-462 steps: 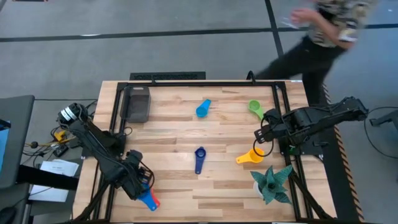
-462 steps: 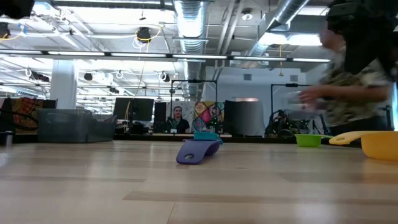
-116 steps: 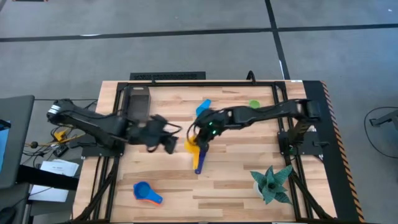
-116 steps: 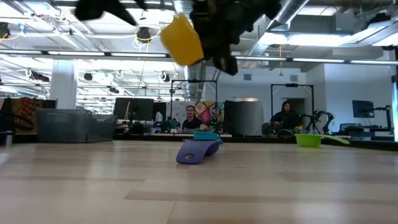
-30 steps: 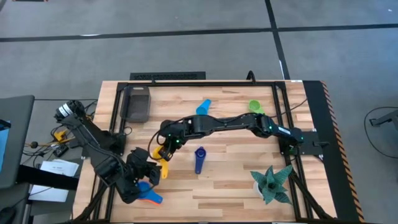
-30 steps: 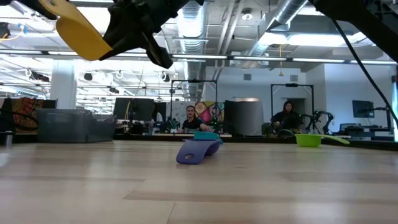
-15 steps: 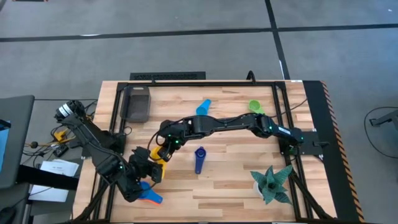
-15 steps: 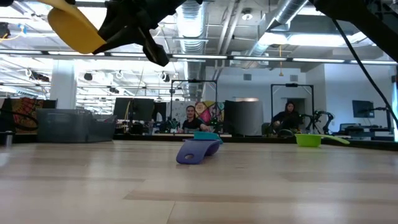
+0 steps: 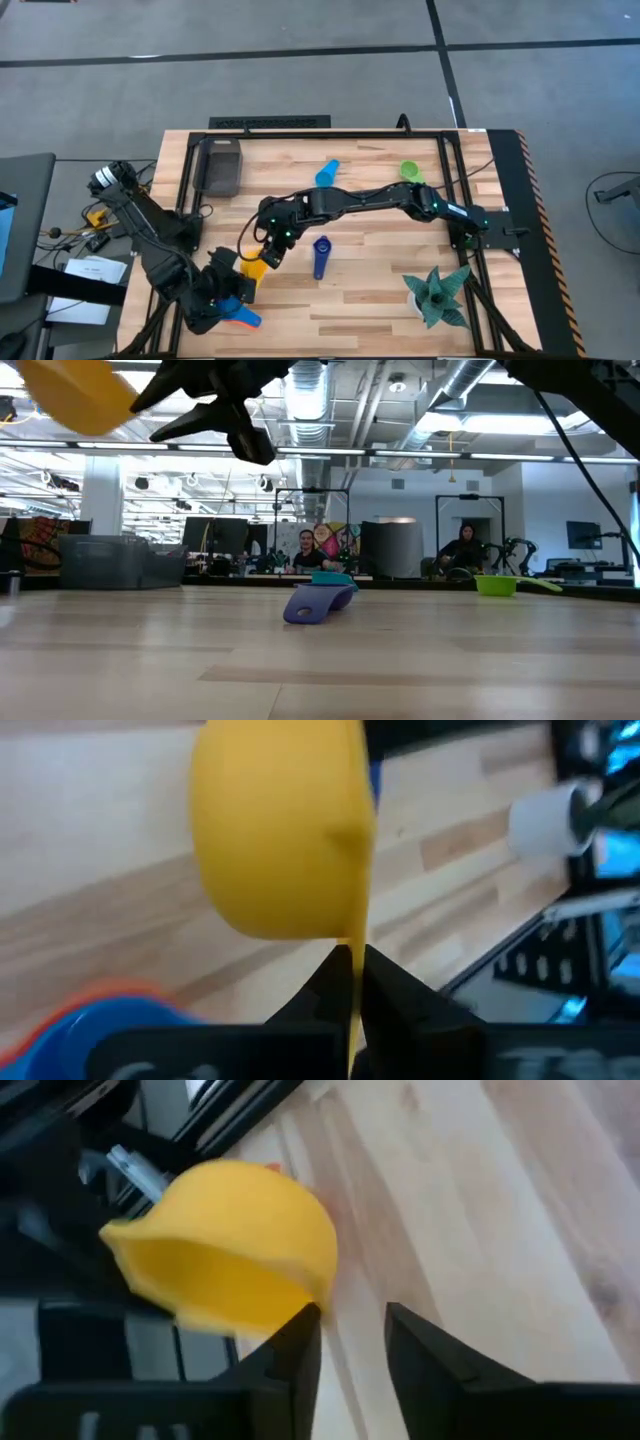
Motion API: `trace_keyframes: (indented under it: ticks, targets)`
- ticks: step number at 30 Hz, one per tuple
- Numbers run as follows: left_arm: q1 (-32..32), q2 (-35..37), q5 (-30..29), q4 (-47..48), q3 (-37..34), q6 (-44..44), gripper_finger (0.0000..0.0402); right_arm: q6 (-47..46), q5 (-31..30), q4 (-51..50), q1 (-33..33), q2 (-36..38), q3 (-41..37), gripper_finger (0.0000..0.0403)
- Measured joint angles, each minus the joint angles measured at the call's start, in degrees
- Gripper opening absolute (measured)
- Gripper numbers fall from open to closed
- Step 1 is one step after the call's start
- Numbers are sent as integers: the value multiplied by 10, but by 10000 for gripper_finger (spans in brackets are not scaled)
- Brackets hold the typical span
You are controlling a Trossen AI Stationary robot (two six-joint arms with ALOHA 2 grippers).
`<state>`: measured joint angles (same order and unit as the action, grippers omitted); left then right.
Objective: Nest measuring cups in basket
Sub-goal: Stack the yellow measuring cup on top of the blue measuring cup
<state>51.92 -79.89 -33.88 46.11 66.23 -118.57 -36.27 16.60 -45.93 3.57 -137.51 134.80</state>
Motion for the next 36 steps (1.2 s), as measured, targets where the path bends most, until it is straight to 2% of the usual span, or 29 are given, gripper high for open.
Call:
trace_keyframes:
  ticks: [10, 18, 27, 36]
  targets:
    - [63, 4, 131, -17, 0, 4, 0, 79, 61, 5, 17, 0, 0, 225]
    - [103, -1, 89, -36, -16, 14, 0, 83, 73, 21, 14, 0, 1, 239]
    - [123, -1, 107, -140, -101, 13, 0, 83, 74, 21, 10, 0, 1, 240]
    - [136, -1, 107, -154, -113, 5, 0, 83, 74, 18, 10, 0, 1, 240]
